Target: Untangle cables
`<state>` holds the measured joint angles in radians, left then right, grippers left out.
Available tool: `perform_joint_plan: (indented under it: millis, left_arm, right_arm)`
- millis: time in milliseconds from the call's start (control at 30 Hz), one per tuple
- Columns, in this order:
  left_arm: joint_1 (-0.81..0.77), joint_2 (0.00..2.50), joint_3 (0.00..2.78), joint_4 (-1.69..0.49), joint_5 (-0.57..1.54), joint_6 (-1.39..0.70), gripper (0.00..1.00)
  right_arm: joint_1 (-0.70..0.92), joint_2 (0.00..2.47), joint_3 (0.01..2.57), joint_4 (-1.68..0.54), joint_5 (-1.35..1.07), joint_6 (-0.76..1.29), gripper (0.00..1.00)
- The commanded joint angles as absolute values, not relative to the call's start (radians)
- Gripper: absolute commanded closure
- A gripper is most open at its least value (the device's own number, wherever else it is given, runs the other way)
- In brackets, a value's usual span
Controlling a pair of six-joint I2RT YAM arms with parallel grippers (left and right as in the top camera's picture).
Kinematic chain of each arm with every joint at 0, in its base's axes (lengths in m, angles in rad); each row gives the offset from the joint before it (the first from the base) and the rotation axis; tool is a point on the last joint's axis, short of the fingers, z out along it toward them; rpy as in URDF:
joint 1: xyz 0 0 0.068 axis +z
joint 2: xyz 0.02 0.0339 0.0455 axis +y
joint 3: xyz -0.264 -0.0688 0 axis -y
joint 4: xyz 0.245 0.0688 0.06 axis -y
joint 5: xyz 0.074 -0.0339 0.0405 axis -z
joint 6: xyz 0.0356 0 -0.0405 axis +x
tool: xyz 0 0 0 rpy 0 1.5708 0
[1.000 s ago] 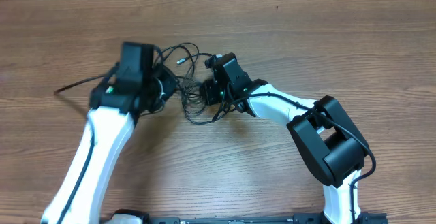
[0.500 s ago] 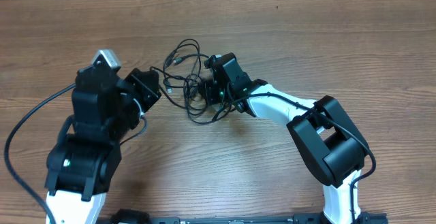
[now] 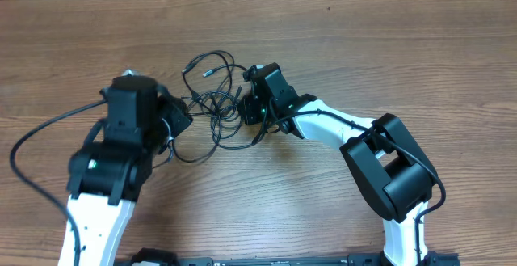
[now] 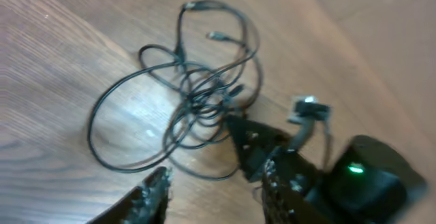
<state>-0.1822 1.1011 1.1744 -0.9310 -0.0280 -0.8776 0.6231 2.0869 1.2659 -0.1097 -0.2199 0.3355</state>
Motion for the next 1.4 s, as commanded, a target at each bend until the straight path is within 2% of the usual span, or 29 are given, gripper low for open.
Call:
perform_joint_plan:
  millis: [0,100,367,467,567,700,933,1100,1233,1367]
  left_arm:
    - [-0.175,1.166,1.196,-0.957,-0.062,-0.836,0.51]
    - [-0.175,1.233,1.196,-0.973,-0.043,-0.822,0.51]
    - [-0.176,1.404,1.196,-0.966,0.027,-0.752,0.46]
    - [-0.176,1.46,1.196,-0.948,0.027,-0.756,0.46]
    - [-0.177,1.518,1.196,-0.918,0.035,-0.756,0.45]
    - [-0.178,1.593,1.196,-0.872,0.035,-0.757,0.4]
    - [-0.178,1.716,1.196,-0.792,0.063,-0.767,0.38]
    - [-0.178,1.766,1.196,-0.71,0.068,-0.767,0.36]
    - [-0.176,1.8,1.196,-0.631,0.067,-0.767,0.33]
    - [-0.177,1.835,1.196,-0.577,0.032,-0.791,0.36]
  right_arm:
    - [0.621,2.091,1.258,-0.106,-0.21,0.332,0.84]
    - [0.621,2.089,1.258,-0.106,-0.211,0.332,0.83]
    - [0.621,2.006,1.258,-0.17,-0.228,0.332,0.63]
    - [0.621,1.998,1.258,-0.187,-0.171,0.332,0.6]
    - [0.619,1.998,1.258,-0.194,-0.11,0.334,0.59]
    - [0.609,1.998,1.258,-0.203,-0.06,0.362,0.49]
    - [0.583,1.998,1.258,-0.22,-0.02,0.42,0.4]
    - [0.582,1.998,1.258,-0.219,-0.023,0.419,0.25]
    - [0.582,1.998,1.258,-0.219,-0.023,0.419,0.21]
    - [0.582,1.998,1.258,-0.22,-0.023,0.419,0.16]
